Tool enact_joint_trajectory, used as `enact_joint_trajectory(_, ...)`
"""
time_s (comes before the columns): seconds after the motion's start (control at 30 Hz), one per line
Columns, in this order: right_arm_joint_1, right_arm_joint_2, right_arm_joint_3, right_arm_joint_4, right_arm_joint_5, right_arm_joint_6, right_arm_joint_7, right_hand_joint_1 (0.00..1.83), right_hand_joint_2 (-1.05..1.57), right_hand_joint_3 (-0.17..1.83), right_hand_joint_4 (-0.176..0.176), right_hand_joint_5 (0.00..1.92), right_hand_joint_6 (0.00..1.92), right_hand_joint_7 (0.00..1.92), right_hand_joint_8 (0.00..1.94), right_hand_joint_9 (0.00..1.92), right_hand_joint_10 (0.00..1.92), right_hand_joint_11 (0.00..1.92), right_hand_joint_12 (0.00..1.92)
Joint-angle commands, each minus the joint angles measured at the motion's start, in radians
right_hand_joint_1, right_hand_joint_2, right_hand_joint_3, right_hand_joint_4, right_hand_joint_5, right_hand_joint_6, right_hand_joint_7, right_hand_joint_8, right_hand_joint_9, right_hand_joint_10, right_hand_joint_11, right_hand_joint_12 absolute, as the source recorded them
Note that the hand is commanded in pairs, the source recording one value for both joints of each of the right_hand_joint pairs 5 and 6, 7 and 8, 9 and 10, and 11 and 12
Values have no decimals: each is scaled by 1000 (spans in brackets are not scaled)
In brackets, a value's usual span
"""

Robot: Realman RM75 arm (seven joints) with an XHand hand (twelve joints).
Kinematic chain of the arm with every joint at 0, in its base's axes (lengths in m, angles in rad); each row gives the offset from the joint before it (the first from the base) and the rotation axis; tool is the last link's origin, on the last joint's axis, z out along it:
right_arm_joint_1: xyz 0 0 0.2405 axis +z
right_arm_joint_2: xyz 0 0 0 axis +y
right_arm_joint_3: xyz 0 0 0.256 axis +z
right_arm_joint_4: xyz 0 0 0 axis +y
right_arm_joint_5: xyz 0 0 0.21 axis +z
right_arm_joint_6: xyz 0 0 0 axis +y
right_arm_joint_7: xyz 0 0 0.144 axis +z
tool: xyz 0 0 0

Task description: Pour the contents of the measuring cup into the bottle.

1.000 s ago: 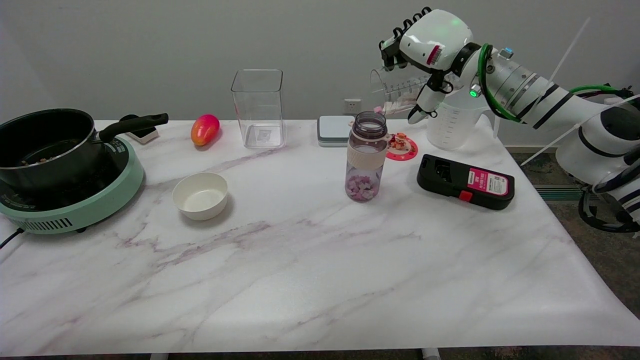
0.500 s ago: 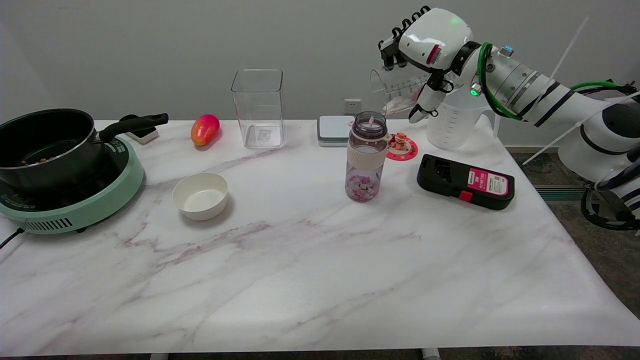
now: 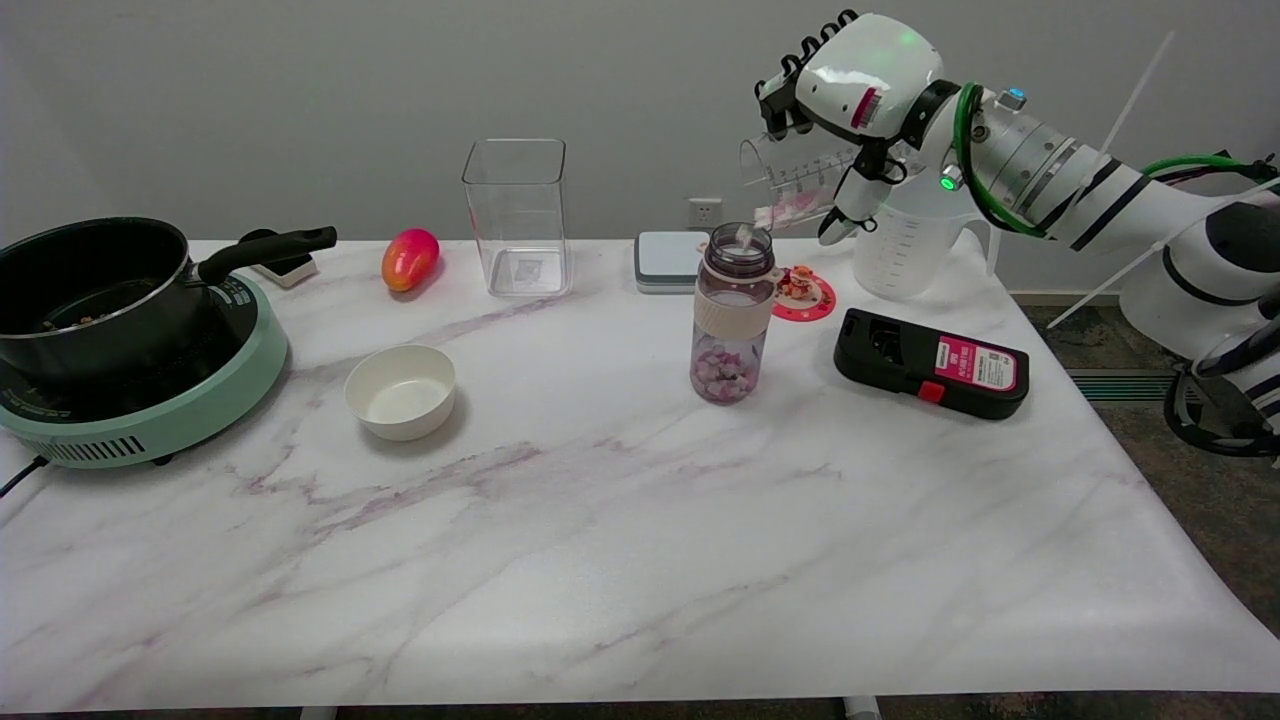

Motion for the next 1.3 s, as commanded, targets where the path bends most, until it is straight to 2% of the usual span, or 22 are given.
enact_joint_trajectory(0.03, 16, 2, -1, 0, -38, 18, 16, 1406, 1403, 459, 0, 1920, 1920, 1920, 1920, 1844, 1844, 1597, 1597)
enact_joint_trajectory(1.3, -3, 0, -1, 3, -22, 0, 54, 1406, 1406, 454, 0, 1920, 1920, 1920, 1920, 1846, 1846, 1602, 1602)
